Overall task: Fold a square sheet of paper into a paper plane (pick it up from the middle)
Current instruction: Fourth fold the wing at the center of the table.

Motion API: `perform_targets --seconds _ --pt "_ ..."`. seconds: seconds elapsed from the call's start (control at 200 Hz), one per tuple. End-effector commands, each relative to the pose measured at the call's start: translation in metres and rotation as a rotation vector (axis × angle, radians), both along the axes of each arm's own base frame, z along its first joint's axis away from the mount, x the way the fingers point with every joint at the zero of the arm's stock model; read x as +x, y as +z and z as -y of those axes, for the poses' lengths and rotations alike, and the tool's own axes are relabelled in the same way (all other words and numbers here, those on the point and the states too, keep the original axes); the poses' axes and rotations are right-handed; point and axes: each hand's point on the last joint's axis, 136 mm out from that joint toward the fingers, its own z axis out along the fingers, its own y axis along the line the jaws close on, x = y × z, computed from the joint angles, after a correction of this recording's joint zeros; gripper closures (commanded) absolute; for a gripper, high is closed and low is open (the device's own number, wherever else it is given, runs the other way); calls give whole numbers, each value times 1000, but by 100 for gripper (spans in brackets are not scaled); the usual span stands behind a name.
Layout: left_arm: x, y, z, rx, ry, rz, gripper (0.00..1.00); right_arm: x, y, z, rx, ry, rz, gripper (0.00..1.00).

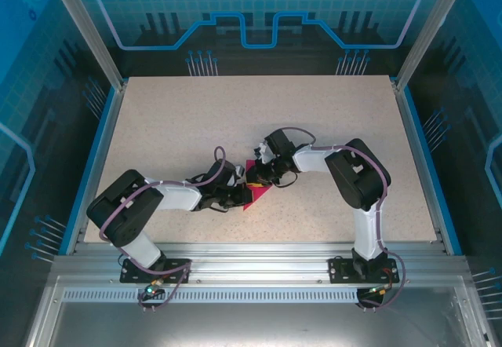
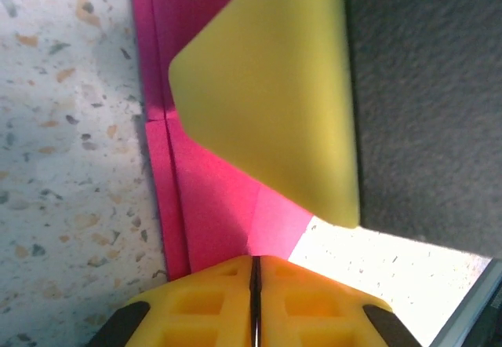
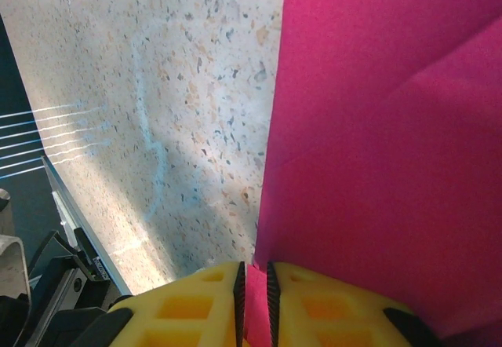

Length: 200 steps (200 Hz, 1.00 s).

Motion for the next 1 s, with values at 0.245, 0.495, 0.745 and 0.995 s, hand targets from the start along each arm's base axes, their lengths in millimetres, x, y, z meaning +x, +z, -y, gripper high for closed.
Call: perform_targets --seconds 0.245,0.495,0.745,0.995 --pt "-55 -73 -53 199 87 -206 92 25 35 19 -2 -28 121 79" --pt "-52 -73 -49 197 85 -206 93 5 47 27 -13 -27 163 80" --pt "-50 -71 -46 194 74 -204 93 -19 22 5 -8 26 99 81" --pt "-53 -74 -50 219 76 -226 94 -8 -3 9 -68 7 89 83"
